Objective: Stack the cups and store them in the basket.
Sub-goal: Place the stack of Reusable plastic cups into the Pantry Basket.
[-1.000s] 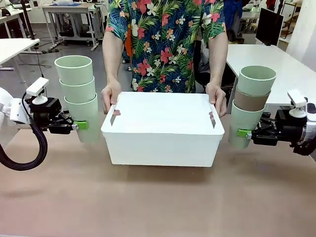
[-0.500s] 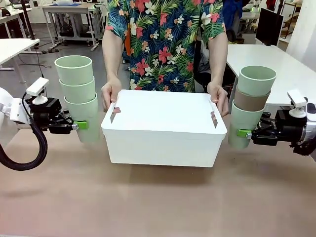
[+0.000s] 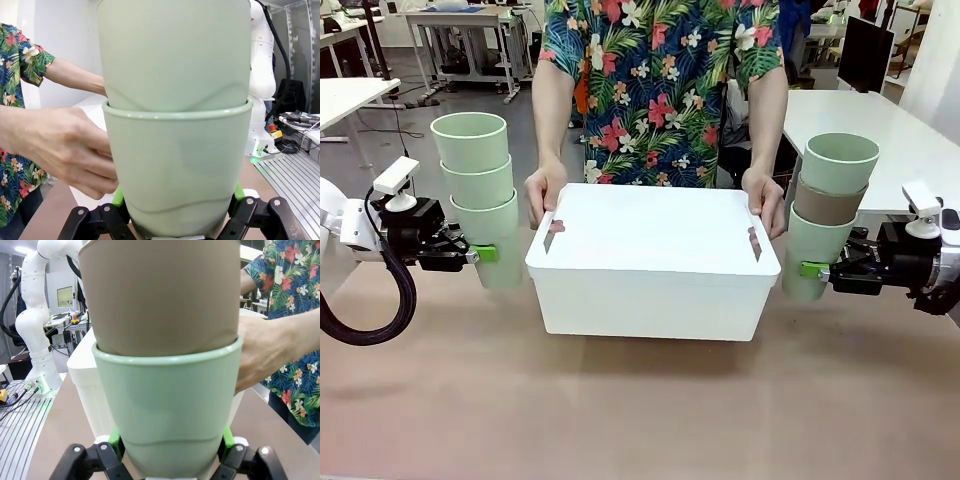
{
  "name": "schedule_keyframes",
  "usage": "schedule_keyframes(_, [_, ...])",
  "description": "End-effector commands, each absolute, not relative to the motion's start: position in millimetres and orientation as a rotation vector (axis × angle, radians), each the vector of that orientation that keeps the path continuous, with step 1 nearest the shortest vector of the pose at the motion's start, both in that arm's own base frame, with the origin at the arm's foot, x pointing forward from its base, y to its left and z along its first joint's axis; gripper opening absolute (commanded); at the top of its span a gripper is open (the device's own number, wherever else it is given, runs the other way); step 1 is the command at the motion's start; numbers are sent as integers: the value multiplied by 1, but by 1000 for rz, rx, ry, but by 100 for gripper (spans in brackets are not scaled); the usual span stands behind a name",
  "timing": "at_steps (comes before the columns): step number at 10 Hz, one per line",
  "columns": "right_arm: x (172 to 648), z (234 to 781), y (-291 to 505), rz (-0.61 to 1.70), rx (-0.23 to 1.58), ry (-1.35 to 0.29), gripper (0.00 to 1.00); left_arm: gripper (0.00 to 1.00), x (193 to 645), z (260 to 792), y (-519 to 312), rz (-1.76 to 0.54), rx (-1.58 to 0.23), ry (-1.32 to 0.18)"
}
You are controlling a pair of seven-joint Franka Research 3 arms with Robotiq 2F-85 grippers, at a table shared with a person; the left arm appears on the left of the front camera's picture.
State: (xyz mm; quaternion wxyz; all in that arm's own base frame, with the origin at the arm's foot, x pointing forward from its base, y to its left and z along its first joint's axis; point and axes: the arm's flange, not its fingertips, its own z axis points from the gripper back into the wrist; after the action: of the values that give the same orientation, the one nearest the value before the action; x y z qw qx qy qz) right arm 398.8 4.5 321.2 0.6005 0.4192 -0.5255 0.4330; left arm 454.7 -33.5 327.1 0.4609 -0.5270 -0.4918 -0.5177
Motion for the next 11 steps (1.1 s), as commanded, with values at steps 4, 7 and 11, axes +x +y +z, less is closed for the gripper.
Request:
schedule_keyframes(4, [399, 325, 5, 1009, 975, -1228, 86, 86, 456, 332, -34, -1281, -1296, -1219])
schedule_keyframes(7, [399, 325, 5, 1009, 975, -1228, 86, 86, 456, 332, -34, -1281, -1296, -1219])
schedule_keyframes(11, [399, 325, 5, 1009, 975, -1228, 86, 86, 456, 332, -34, -1281, -1296, -1219])
